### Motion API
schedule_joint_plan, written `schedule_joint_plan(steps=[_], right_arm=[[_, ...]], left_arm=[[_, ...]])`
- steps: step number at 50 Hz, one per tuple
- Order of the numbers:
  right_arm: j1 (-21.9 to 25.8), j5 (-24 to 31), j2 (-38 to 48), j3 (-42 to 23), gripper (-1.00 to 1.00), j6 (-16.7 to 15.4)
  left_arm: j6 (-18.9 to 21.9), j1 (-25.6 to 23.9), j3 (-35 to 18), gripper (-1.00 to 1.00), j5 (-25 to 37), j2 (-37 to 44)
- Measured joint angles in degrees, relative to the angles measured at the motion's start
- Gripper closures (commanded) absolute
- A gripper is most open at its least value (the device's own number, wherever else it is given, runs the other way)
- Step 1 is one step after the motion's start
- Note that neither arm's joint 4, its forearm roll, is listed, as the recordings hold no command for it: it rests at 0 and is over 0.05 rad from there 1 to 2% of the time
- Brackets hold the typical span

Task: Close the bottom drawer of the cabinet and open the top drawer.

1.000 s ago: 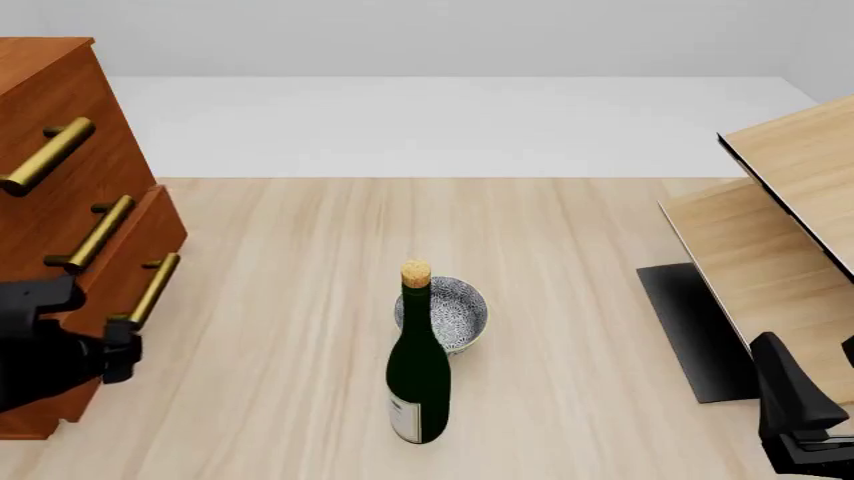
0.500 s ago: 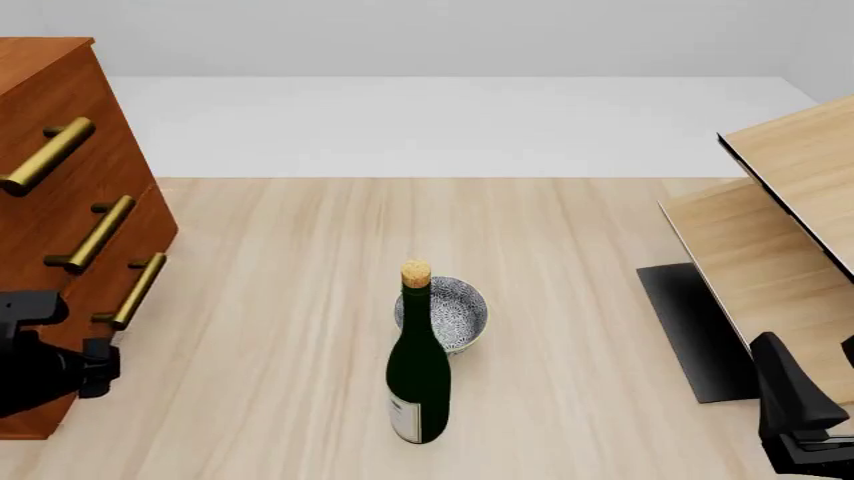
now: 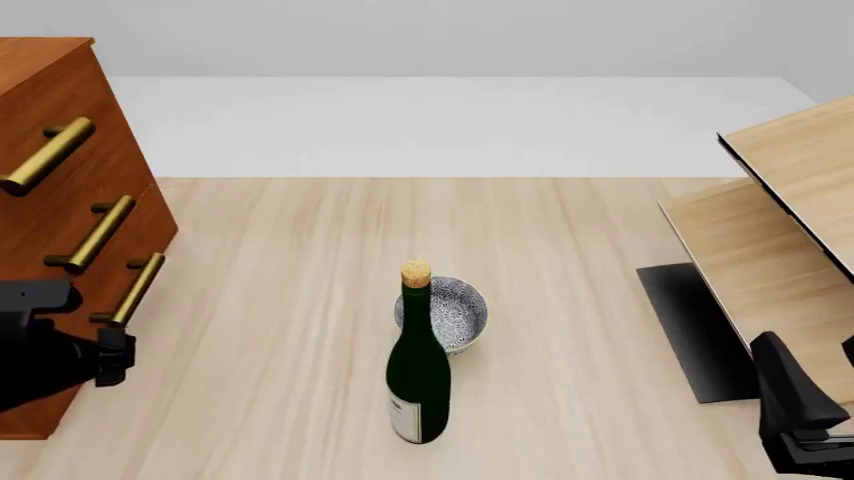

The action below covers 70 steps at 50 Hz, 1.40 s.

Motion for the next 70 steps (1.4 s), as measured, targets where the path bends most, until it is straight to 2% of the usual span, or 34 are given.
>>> schedule_joint_plan(steps=[13, 30, 37, 44, 62, 70], right_arm=[[-0.09, -0.05, 0.0, 0.0, -1.0, 0.05], [-0.18, -0.11, -0.01, 0.0, -1.0, 0.17], [-0.22, -0.14, -0.01, 0.01, -1.0, 0.22], [-0.25, -0.19, -0.01, 0.01, -1.0, 0.29], [-0.27, -0.24, -0.01, 0.01, -1.0, 0.33], [-0.27, -0.29, -0.01, 0.01, -1.0, 0.35]], left_arm=[[-5.99, -7.2, -1.68, -1.0, -0.04, 2.33], [-10.45, -15.51, -4.16, -1.0, 0.46, 2.83], [-7.44, -19.62, -6.42, -1.0, 0.85, 0.1], [-2.29, -23.31, -8.68, -1.0, 1.02, -2.93], [12.27, -26.62, -10.57, -1.0, -0.34, -8.14], [16.64, -27.82, -12.5, -1.0, 0.03, -8.44]])
